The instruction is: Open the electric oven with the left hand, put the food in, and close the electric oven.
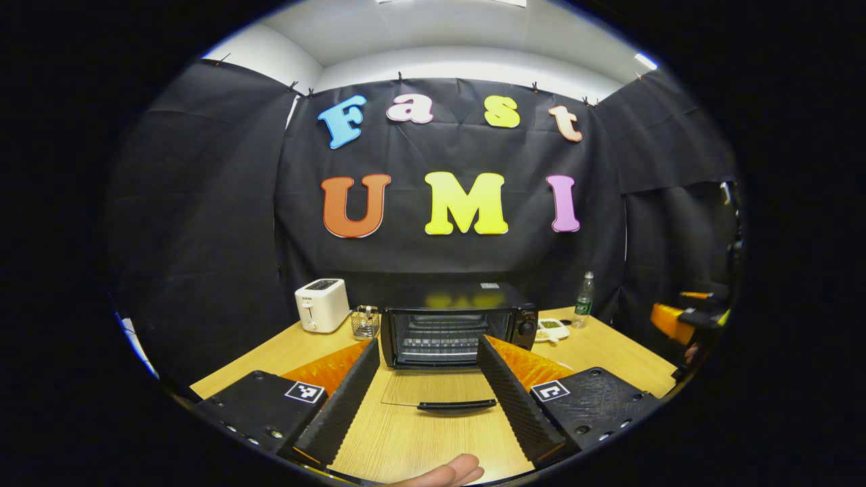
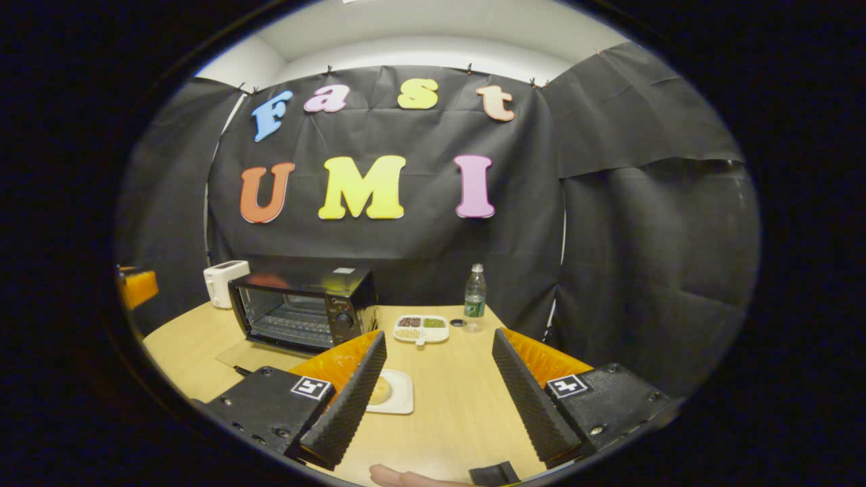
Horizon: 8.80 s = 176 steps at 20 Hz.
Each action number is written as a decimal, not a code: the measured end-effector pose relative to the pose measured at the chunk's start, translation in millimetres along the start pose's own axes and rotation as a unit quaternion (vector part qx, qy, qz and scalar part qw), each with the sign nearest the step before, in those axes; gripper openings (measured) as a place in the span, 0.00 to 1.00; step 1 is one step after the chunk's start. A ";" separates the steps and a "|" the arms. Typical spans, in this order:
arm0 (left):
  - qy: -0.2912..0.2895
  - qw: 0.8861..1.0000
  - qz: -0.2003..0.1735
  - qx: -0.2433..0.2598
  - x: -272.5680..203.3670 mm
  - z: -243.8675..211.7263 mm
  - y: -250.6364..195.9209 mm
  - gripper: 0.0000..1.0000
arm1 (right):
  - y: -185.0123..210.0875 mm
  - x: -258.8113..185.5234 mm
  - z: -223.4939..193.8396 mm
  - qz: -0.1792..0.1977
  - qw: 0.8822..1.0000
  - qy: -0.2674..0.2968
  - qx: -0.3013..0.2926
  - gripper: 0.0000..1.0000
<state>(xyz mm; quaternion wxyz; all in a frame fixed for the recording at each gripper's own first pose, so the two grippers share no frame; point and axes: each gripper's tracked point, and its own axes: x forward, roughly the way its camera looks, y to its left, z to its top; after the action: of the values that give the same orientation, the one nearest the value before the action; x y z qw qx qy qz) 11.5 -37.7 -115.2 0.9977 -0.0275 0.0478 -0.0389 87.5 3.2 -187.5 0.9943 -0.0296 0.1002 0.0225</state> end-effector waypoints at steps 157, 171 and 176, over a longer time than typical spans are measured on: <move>0.185 0.982 -0.035 -0.013 173.8 -131.6 -38.8 0.96 | -15.4 -50.8 125.6 0.016 0.993 -0.112 0.033 0.92; 0.076 0.996 -0.017 -0.045 168.6 -38.3 -4.7 0.92 | -16.3 -89.9 126.1 -0.005 0.992 -0.121 0.029 0.92; 0.041 0.998 -0.019 -0.045 101.6 -1.0 -7.8 0.92 | -5.3 -111.1 126.1 0.003 0.991 -0.131 0.030 0.92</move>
<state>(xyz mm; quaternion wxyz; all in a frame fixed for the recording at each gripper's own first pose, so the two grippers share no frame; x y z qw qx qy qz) 111.7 -53.6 -125.3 0.9918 -0.0717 0.0897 -0.0563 4.0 1.6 -41.6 0.9992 0.0033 -0.0299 0.0260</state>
